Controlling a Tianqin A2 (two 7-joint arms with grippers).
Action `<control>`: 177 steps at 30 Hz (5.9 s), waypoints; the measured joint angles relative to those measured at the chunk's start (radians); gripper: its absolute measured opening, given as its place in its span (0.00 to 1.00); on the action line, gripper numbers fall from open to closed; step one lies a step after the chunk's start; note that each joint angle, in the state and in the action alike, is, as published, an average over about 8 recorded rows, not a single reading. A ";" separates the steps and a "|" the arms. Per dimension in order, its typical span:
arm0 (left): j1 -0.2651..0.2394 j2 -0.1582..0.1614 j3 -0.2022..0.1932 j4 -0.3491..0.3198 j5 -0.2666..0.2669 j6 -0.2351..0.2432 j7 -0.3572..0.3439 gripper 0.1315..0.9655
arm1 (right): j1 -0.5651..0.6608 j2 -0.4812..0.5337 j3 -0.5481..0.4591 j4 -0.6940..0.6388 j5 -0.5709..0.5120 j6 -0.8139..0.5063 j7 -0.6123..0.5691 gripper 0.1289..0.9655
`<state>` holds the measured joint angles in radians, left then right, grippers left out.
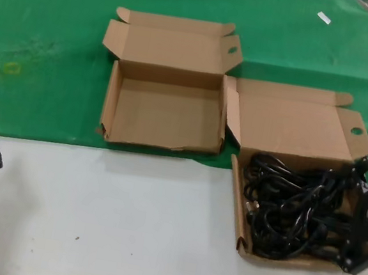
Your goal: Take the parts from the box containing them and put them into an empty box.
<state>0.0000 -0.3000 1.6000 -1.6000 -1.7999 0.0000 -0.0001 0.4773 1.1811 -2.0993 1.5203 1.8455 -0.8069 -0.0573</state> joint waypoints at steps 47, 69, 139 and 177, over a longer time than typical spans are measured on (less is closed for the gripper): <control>0.000 0.000 0.000 0.000 0.000 0.000 0.000 0.01 | 0.255 -0.323 0.028 -0.329 -0.378 -0.343 -0.205 0.76; 0.000 0.000 0.000 0.000 0.000 0.000 0.000 0.01 | 0.260 -0.318 0.044 -0.299 -0.406 -0.378 -0.155 0.27; 0.000 0.000 0.000 0.000 0.000 0.000 0.000 0.01 | 1.036 -1.154 -0.074 -1.413 -0.546 -0.176 -0.482 0.04; 0.000 0.000 0.000 0.000 0.000 0.000 0.000 0.02 | 1.032 -1.177 -0.127 -1.429 -0.454 -0.072 -0.486 0.42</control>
<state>0.0000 -0.3000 1.6001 -1.6000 -1.7997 0.0000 -0.0003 1.5098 0.0045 -2.2266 0.0917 1.3911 -0.8788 -0.5432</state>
